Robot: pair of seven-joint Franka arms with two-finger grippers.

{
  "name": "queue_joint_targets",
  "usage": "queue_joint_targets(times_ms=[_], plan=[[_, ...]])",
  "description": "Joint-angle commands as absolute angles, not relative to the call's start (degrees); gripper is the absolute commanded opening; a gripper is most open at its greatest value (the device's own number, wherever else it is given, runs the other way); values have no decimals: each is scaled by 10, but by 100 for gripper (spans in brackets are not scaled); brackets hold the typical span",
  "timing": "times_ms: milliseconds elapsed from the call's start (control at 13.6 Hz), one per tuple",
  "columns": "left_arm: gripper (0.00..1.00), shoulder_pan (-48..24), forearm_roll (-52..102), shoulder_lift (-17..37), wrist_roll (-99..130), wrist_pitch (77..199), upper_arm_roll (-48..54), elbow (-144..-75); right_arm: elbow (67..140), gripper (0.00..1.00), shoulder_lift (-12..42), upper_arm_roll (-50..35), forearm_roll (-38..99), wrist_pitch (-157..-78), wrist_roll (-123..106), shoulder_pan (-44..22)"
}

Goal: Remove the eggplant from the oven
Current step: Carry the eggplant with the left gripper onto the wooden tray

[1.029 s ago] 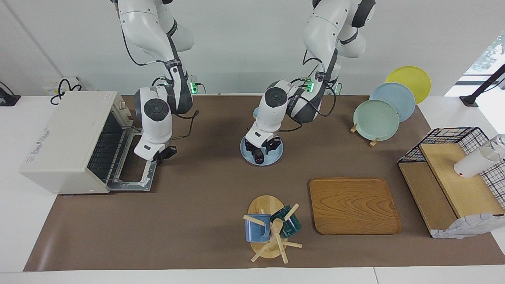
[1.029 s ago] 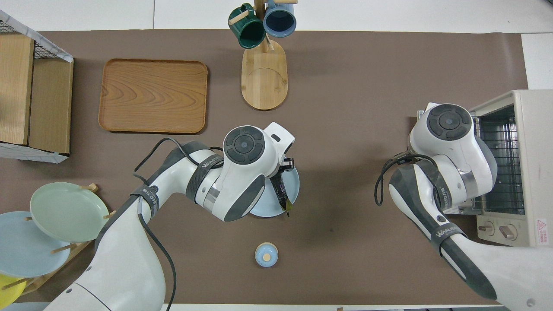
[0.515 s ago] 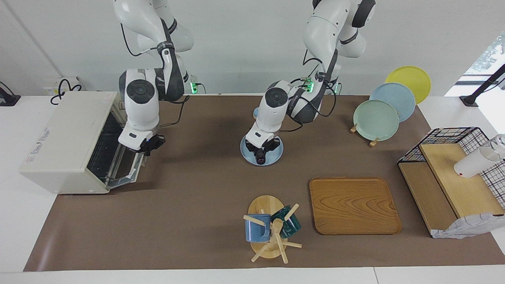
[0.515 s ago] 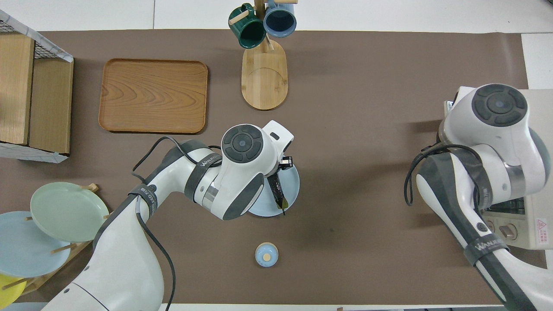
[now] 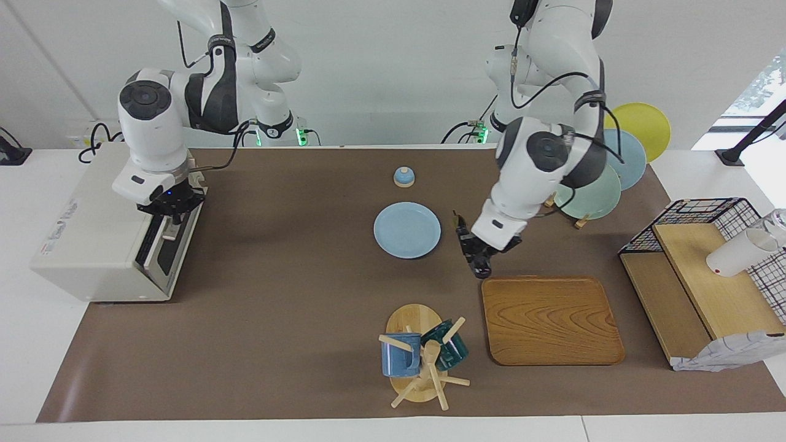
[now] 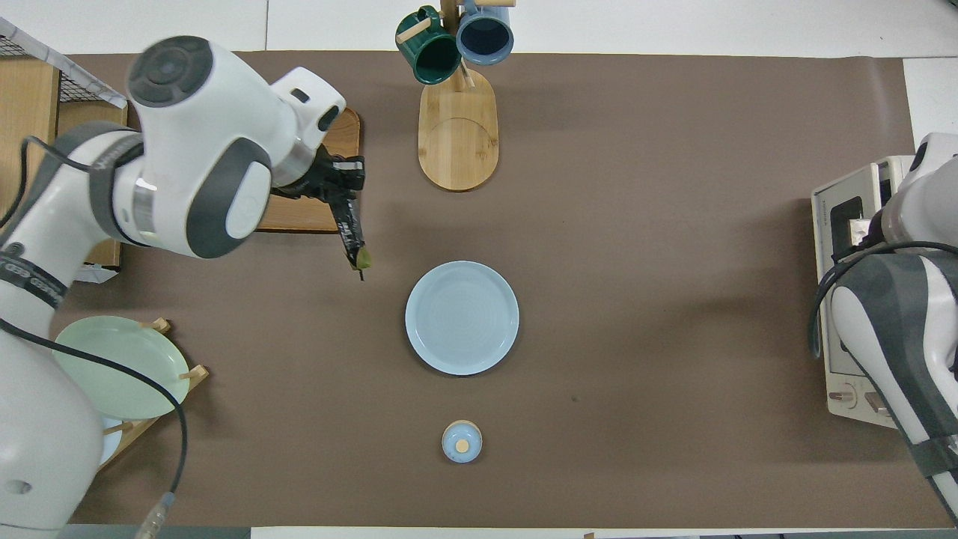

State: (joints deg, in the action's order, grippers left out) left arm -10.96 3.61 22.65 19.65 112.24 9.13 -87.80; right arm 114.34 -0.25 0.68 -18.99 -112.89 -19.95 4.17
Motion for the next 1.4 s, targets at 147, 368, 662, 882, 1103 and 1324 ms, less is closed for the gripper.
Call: queue_joint_targets(times_ms=[147, 368, 662, 882, 1103, 1324], plan=[[0, -34, 5, 369, 111, 1106, 97, -723, 1081, 9, -5, 5, -129, -1044, -212, 54], [0, -14, -4, 417, 98, 1118, 94, -665, 1007, 20, 5, 4, -105, -983, -208, 49], [0, -3, -48, 415, 33, 1143, 92, -703, 968, 100, 18, 4, -29, -939, -193, 54], [0, 1, -47, 391, 11, 1191, 92, -767, 963, 100, 23, 5, -11, -921, -132, 59], [100, 1, -44, 388, 11, 1170, 92, -760, 963, 100, 16, 65, -23, -916, -129, -12], [100, 2, -14, 358, 19, 1126, 91, -749, 983, 100, -4, 84, -22, -923, -128, -28]])
